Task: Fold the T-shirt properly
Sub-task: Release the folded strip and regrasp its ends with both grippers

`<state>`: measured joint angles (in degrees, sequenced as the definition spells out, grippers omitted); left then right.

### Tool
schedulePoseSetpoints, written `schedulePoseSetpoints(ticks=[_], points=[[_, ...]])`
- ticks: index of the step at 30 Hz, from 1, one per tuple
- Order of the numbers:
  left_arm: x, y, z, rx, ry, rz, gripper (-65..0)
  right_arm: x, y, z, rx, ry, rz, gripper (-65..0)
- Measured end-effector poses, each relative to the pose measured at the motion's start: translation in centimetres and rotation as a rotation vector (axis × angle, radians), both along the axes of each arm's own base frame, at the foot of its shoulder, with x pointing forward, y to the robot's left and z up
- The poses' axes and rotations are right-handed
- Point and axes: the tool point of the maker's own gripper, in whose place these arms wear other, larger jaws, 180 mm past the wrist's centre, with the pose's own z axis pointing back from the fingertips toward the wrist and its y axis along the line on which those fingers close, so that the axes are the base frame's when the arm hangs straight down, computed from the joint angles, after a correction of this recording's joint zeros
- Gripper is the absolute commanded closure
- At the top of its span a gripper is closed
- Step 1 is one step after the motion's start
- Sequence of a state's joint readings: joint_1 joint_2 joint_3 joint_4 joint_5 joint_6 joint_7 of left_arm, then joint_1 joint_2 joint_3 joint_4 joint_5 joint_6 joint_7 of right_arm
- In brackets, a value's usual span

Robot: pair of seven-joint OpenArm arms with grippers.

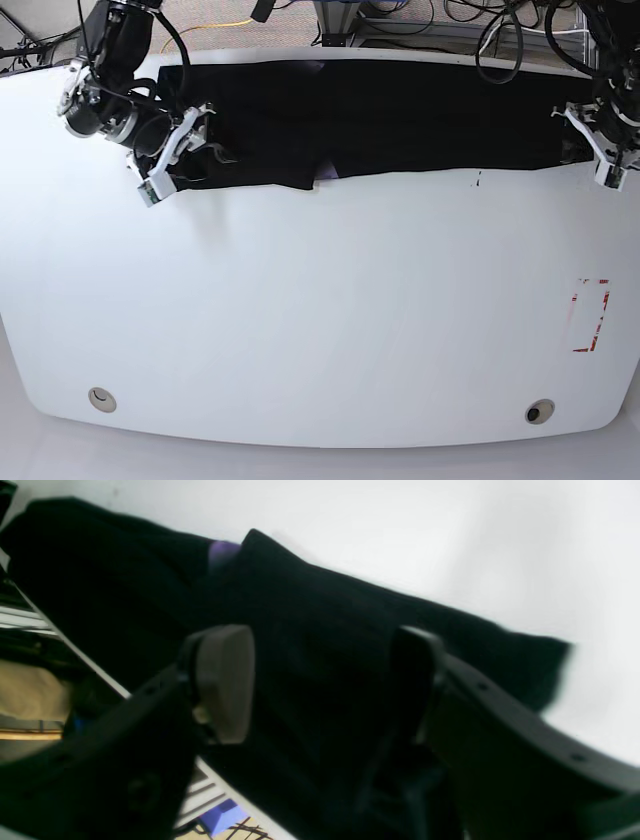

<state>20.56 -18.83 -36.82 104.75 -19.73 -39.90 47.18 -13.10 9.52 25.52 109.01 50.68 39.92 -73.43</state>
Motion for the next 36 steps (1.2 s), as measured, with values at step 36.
schedulePoseSetpoints(ticks=[36], points=[[3.1, -2.9, -1.7, -0.191, 0.021, 0.004, -50.1, 5.5, -10.2, -7.9, -0.252, 0.096, -0.178, -20.9]])
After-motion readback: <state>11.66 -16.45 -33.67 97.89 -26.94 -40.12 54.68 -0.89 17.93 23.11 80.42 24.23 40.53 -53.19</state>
